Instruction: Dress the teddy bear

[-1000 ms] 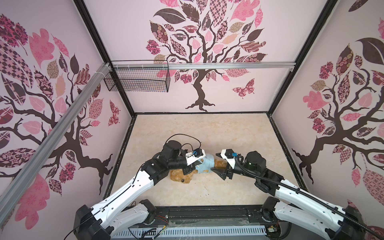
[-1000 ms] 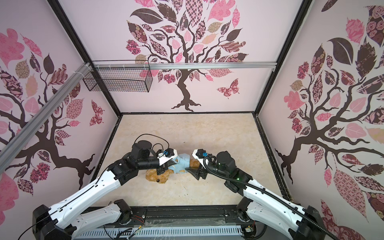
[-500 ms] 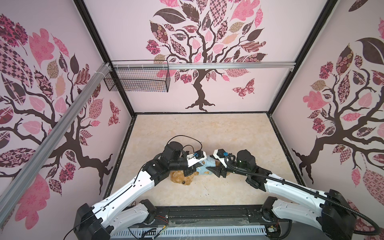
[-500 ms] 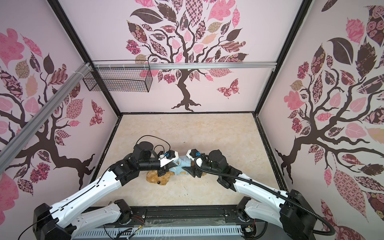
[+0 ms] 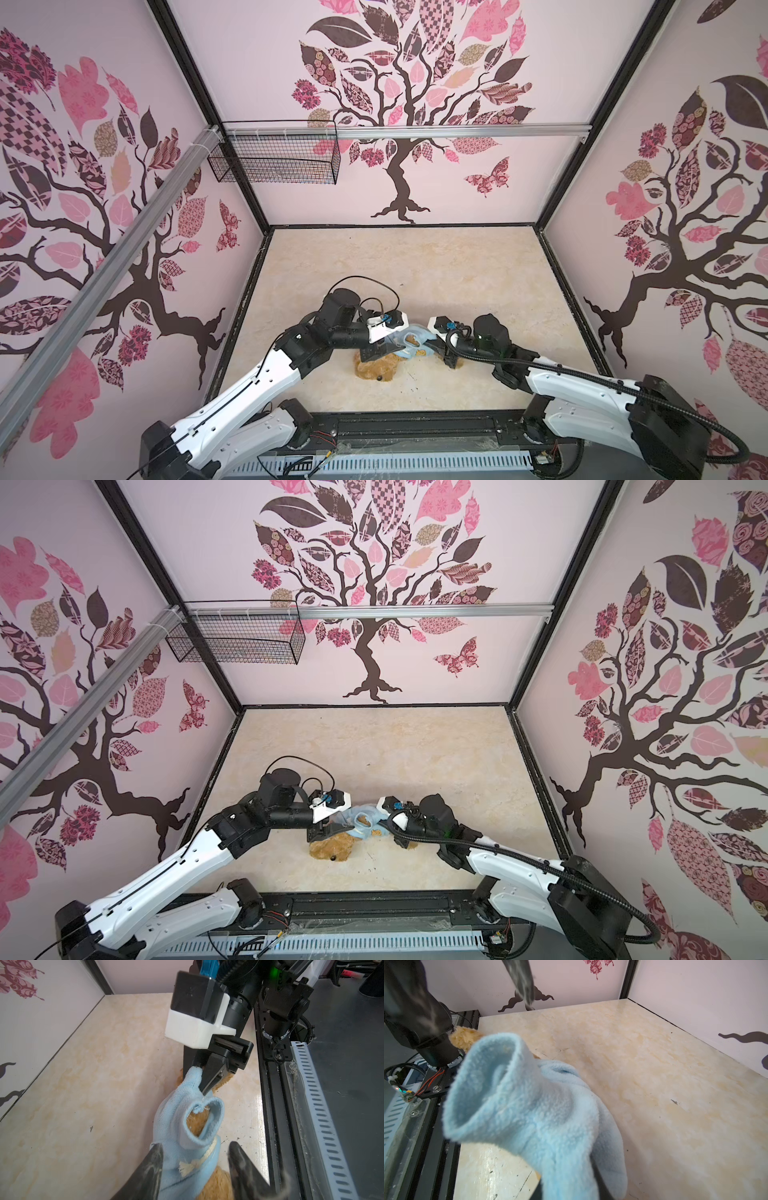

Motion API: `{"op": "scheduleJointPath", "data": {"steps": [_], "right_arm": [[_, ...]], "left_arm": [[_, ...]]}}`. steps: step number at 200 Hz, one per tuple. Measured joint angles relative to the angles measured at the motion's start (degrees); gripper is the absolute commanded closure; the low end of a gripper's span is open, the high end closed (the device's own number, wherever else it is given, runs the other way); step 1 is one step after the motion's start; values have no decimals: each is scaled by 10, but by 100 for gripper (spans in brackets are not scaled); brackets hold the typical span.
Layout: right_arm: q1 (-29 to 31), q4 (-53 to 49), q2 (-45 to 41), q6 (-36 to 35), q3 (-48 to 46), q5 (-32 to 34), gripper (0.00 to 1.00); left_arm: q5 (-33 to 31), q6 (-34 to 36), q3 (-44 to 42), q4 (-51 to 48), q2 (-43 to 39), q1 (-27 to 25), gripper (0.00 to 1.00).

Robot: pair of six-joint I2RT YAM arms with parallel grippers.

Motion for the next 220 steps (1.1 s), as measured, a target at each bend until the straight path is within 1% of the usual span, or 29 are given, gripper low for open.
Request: {"op": "scheduleJointPath", "data": {"steps": [20,45,68,91,125,159,199,220], "right_arm": [[0,7,-6,-3,-1,0,82],[0,14,-12,-5,-1,0,82],[0,18,-12,-5,-1,1,82],[0,20,-12,-5,-1,1,82],[0,20,-13,-5,-1,0,82],[0,21,-17,-5,-1,1,82],[0,21,-21,-4,-1,0,82],[0,24,-23,2,-1,-3,82]], "left_arm": [[-19,-5,14,-17,-16,-17,67],[-46,-3,55,-35,4,-55,77],[-78,5,98,-56,52,-94,83],[-99,14,127,-73,98,-112,88],[-121,29,155,-104,141,-113,90],[-133,43,161,-132,150,-113,90],[-147,57,162,-145,154,-113,88],[-154,61,168,-151,166,-113,85]]}}
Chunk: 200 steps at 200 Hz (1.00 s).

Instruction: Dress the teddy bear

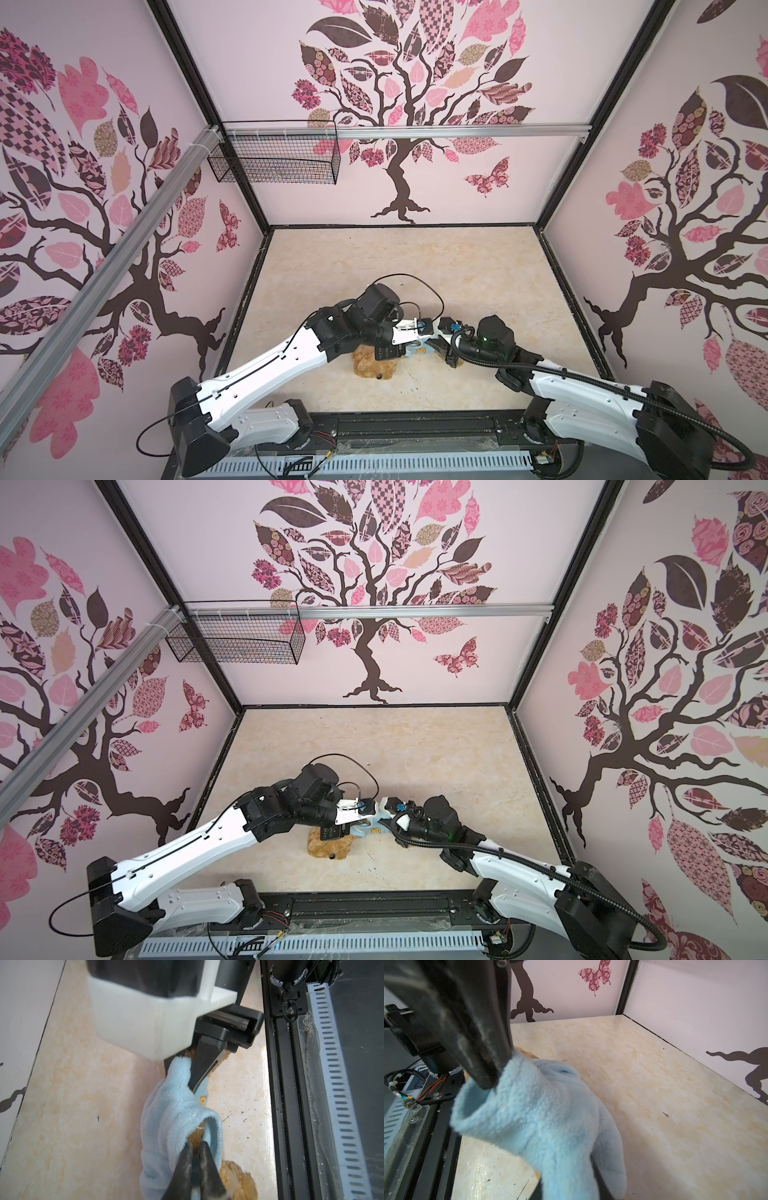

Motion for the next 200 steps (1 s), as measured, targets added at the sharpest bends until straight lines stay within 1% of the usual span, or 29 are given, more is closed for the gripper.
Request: {"op": "scheduleJointPath", "data": {"steps": [36,71,145,183,200], "right_arm": [[0,14,0,20,-4,-9,82],[0,21,0,29,-4,-14,82],[-2,45,0,34,-21,-39,82],[-2,57,0,36,-30,-52,82],[-3,59,3,41,-30,-56,82]], "left_arm": [[-10,8,3,0,9,-1,81],[-19,12,4,5,9,-2,75],[-27,12,7,19,26,-3,69],[-11,10,8,20,43,-3,63],[8,9,16,15,60,-2,63]]}}
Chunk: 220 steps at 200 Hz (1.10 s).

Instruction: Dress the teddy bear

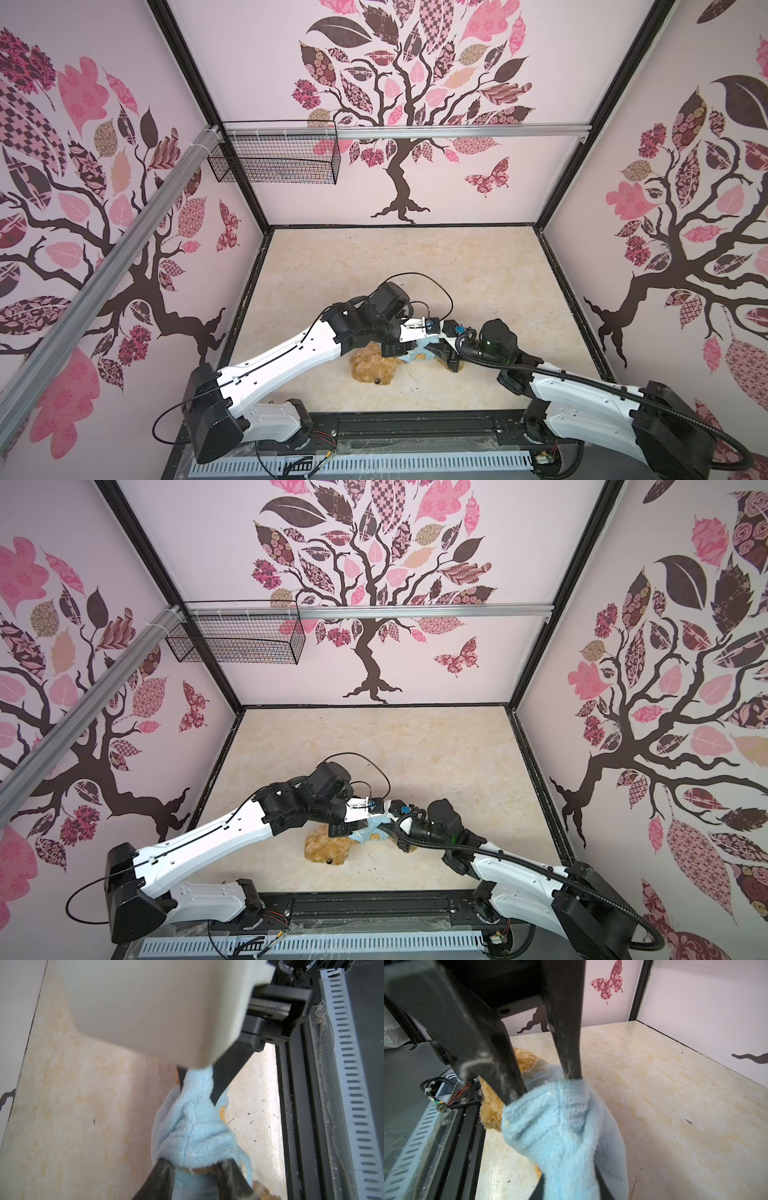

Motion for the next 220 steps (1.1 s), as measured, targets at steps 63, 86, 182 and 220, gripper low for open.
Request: {"op": "scheduleJointPath", "data": {"steps": [63,86,182,220], "right_arm": [[-4,41,25,72,-14,2,75],[-2,45,19,88,-17,27,67],[5,145,3,196,-62,99,70],[8,171,17,239,-63,113,72]], "left_arm": [[36,-6,12,-6,29,8,100],[50,-22,7,1,16,15,100],[201,-120,-67,110,-76,114,100],[257,-188,-113,176,-122,172,100]]}}
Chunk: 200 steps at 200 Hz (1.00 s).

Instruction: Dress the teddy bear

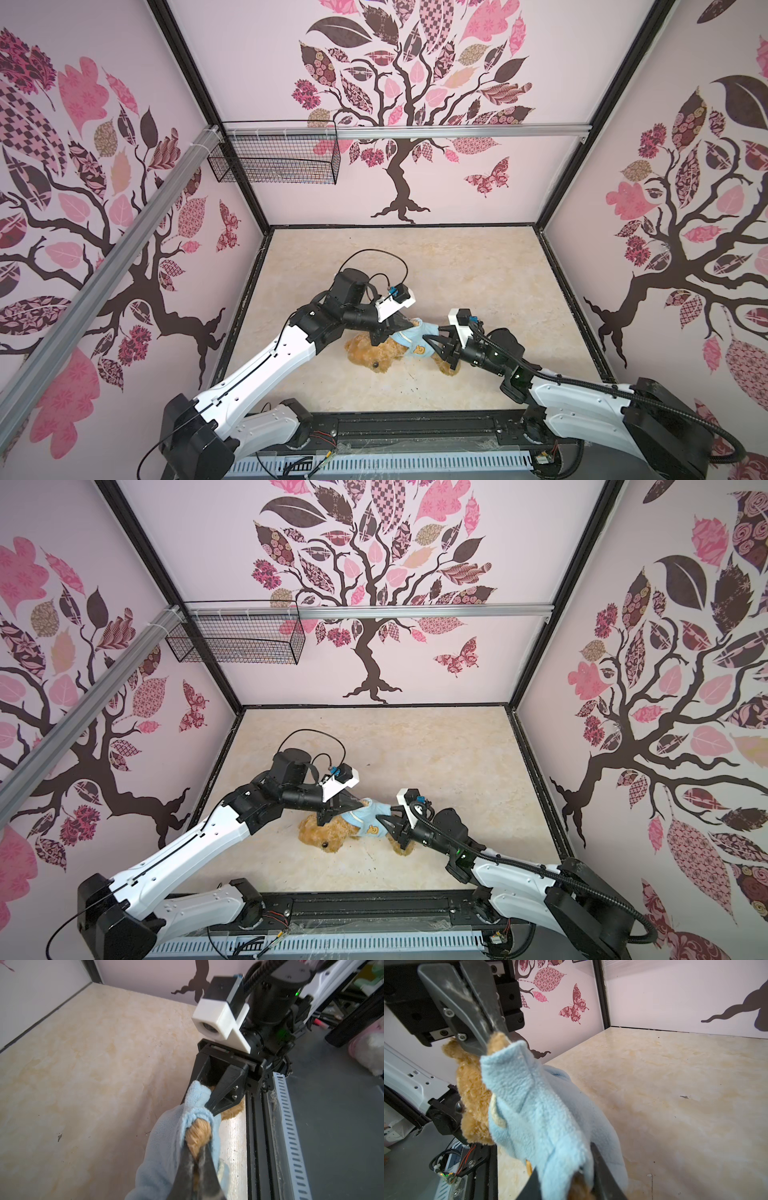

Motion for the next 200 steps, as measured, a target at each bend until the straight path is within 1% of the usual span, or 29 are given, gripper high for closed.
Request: {"op": "scheduleJointPath", "data": {"steps": [17,32,52,70,92,104,122,144,171,200], "right_arm": [[0,16,6,10,1,-1,76],[0,22,11,12,1,-3,80],[0,14,13,2,6,-13,82],[0,-12,13,-23,14,-20,83],[-1,-44,13,-58,17,-29,84],[-1,-59,12,-77,17,-37,84],[-1,-78,11,-98,19,-45,84],[-1,-90,11,-114,22,-54,84],[-2,-97,11,-121,22,-65,84],[-3,-97,11,-127,23,-71,84]], "left_arm": [[17,-30,-22,28,-17,16,100],[23,-42,-32,39,-20,19,100],[19,-35,-33,33,-17,17,100],[-8,-10,-30,13,-11,1,100],[-58,27,-14,-30,7,-37,89],[-78,45,0,-56,23,-55,86],[-101,64,20,-87,46,-68,81],[-126,80,44,-118,71,-85,73],[-147,96,76,-153,99,-104,69],[-161,102,101,-176,121,-109,63]]}}
